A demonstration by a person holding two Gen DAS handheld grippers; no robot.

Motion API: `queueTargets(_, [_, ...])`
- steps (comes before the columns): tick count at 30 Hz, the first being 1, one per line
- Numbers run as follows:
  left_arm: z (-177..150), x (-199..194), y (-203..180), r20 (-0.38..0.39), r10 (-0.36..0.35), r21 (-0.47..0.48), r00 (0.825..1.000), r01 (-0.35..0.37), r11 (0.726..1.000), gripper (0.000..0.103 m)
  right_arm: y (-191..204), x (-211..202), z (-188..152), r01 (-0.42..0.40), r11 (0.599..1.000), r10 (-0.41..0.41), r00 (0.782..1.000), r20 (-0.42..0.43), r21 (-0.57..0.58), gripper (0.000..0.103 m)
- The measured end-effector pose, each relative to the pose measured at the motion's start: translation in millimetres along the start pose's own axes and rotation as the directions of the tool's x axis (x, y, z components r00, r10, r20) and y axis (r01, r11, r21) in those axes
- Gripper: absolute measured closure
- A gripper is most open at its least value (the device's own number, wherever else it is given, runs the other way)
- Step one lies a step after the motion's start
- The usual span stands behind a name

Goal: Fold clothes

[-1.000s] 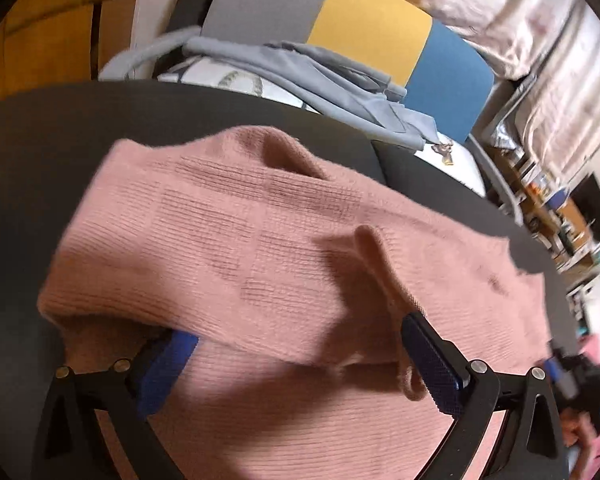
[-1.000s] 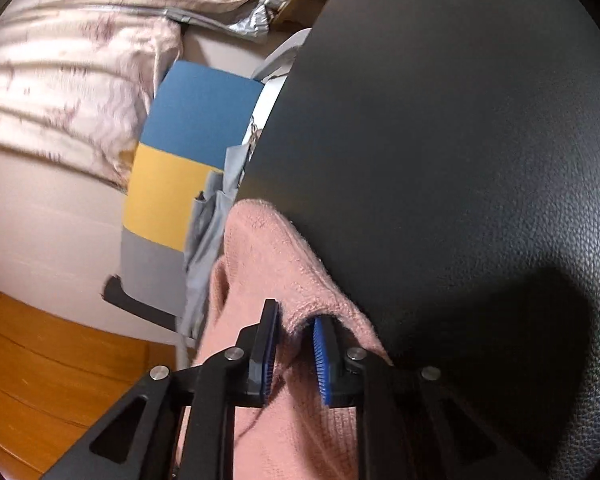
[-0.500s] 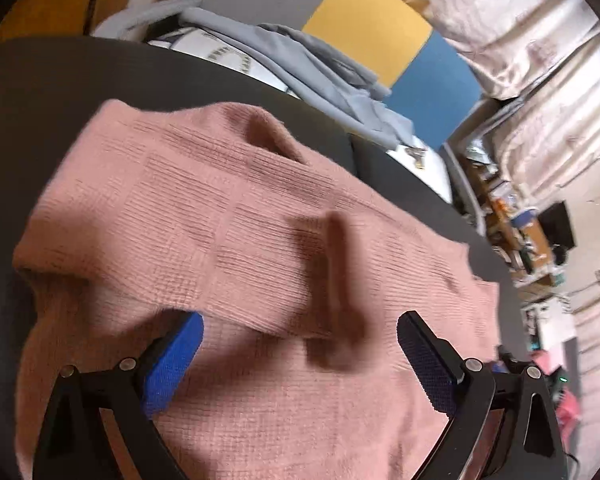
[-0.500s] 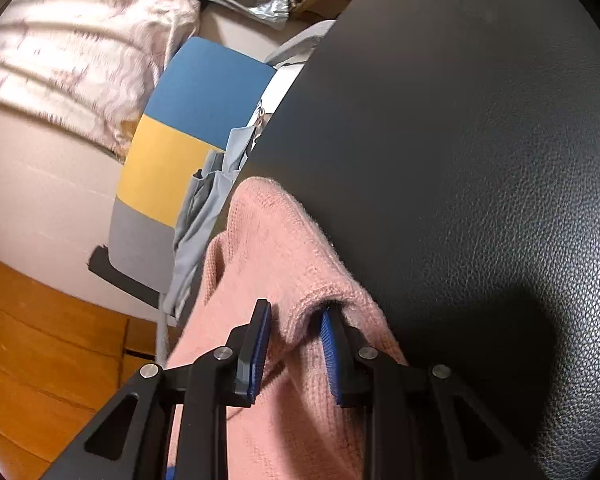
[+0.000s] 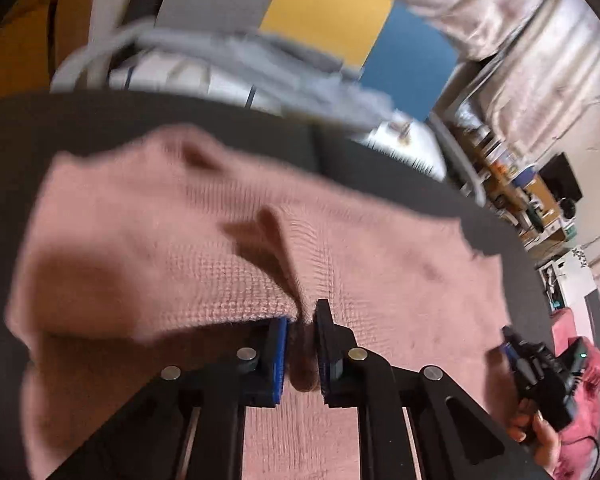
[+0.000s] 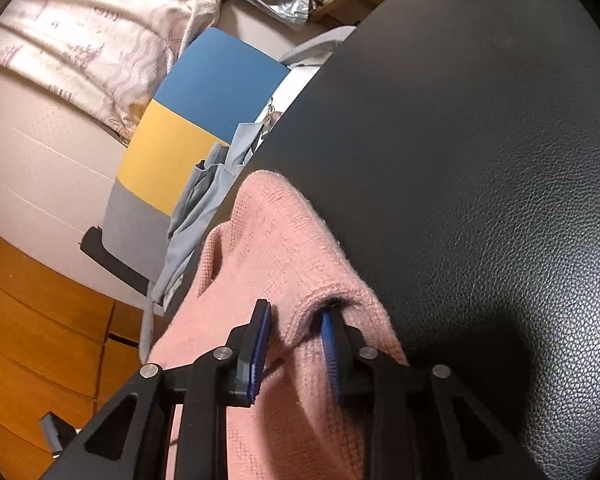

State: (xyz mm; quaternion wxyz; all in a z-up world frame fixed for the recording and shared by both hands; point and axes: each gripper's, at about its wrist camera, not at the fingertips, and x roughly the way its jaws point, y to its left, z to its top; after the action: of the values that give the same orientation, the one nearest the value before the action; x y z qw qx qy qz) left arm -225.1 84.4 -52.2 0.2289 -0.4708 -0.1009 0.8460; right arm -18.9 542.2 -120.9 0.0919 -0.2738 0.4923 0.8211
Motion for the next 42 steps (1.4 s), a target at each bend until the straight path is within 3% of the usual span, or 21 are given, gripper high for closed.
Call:
queueTargets(2, [7.9, -7.5, 2.7, 0.028, 0.016, 0.028, 0.999, -0.017, 0.999, 0.091, -1.6, -0.5, 0.0, -0.009, 1.000, 0.009, 1.000, -0.001, 0.005, 0.077])
queueTargets(4, [7.3, 0.3, 9.3, 0.016, 0.082, 0.059, 0.997, -0.083, 0.995, 0.091, 0.0, 0.1, -1.2, -0.005, 1.000, 0.005, 1.000, -0.008, -0.019, 0.077])
queueTargets(7, [-5.1, 27.3, 15.9, -0.051, 0.141, 0.136, 0.989, -0.133, 0.982, 0.088, 5.8, 0.7, -3.8, 0.021, 0.997, -0.022, 1.000, -0.013, -0.079, 0.077])
queueTargets(9, [-16.6, 25.2, 13.3, 0.036, 0.180, 0.215, 0.983, -0.184, 0.959, 0.079, 8.7, -2.8, -3.6, 0.055, 0.996, -0.057, 0.998, -0.021, -0.074, 0.077])
queueTargets(10, [-20.7, 23.0, 11.8, 0.075, 0.204, 0.247, 0.976, -0.217, 0.944, 0.062, 12.3, -7.5, -3.5, 0.083, 0.994, -0.085, 0.996, -0.027, -0.068, 0.077])
queueTargets(11, [-24.0, 20.7, 11.3, 0.106, 0.239, 0.269, 0.965, -0.260, 0.928, 0.038, 19.4, -15.0, -4.6, 0.111, 0.990, -0.114, 0.993, -0.020, -0.086, 0.076])
queueTargets(13, [-31.0, 11.5, 18.0, 0.166, 0.293, 0.272, 0.942, -0.330, 0.904, 0.020, 41.6, -32.5, -9.9, 0.156, 0.968, -0.150, 0.988, 0.045, -0.198, 0.075])
queueTargets(15, [-30.7, 5.6, 27.7, 0.188, 0.312, 0.222, 0.931, -0.350, 0.910, 0.020, 72.2, -39.4, -19.2, 0.192, 0.911, -0.165, 0.981, 0.104, -0.364, 0.075])
queueTargets(17, [-28.9, 4.0, 34.8, 0.188, 0.334, 0.172, 0.924, -0.366, 0.915, 0.020, 100.2, -26.5, -26.0, 0.188, 0.846, -0.164, 0.982, 0.092, -0.499, 0.075])
queueTargets(19, [-30.0, 8.2, 36.0, 0.162, 0.364, 0.167, 0.917, -0.389, 0.906, 0.020, 116.7, -1.8, -28.8, 0.167, 0.807, -0.173, 0.984, 0.043, -0.566, 0.075])
queueTargets(23, [-32.7, 21.2, 27.3, 0.154, 0.438, 0.194, 0.886, -0.462, 0.865, 0.018, 136.7, 49.7, -41.1, 0.110, 0.750, -0.197, 0.978, -0.062, -0.652, 0.075])
queueTargets(25, [-38.1, 19.7, 28.6, 0.161, 0.444, 0.203, 0.881, -0.470, 0.859, 0.017, 139.9, 71.7, -51.5, 0.130, 0.686, -0.262, 0.962, -0.076, -0.716, 0.076])
queueTargets(27, [-39.0, 20.0, 34.8, 0.151, 0.432, 0.187, 0.889, -0.455, 0.870, 0.014, 131.7, 90.8, -57.6, 0.220, 0.612, -0.373, 0.927, -0.032, -0.760, 0.077])
queueTargets(31, [-31.8, 25.2, 50.3, 0.098, 0.394, 0.111, 0.914, -0.403, 0.908, 0.000, 119.7, 82.9, -40.7, 0.242, 0.744, -0.340, 0.940, -0.041, -0.622, 0.077])
queueTargets(33, [-29.1, 22.7, 57.7, 0.076, 0.354, 0.079, 0.932, -0.359, 0.930, 0.000, 115.2, 70.3, -38.5, 0.233, 0.799, -0.317, 0.947, -0.058, -0.554, 0.074])
queueTargets(35, [-31.6, 11.5, 60.9, 0.065, 0.325, 0.071, 0.944, -0.329, 0.942, 0.000, 111.9, 44.6, -48.1, 0.201, 0.828, -0.279, 0.958, -0.073, -0.523, 0.074])
queueTargets(37, [-39.2, -3.2, 64.2, 0.060, 0.333, 0.054, 0.941, -0.337, 0.940, 0.000, 106.9, 19.6, -63.4, 0.172, 0.820, -0.259, 0.962, -0.087, -0.545, 0.074])
queueTargets(40, [-63.2, -30.3, 71.2, 0.087, 0.340, 0.042, 0.936, -0.344, 0.938, 0.000, 104.5, -13.5, -90.9, 0.209, 0.747, -0.308, 0.950, -0.051, -0.631, 0.074])
queueTargets(42, [-80.1, -42.6, 74.9, 0.121, 0.372, 0.065, 0.921, -0.381, 0.922, 0.000, 100.8, -29.0, -103.4, 0.234, 0.705, -0.329, 0.944, -0.017, -0.669, 0.074])
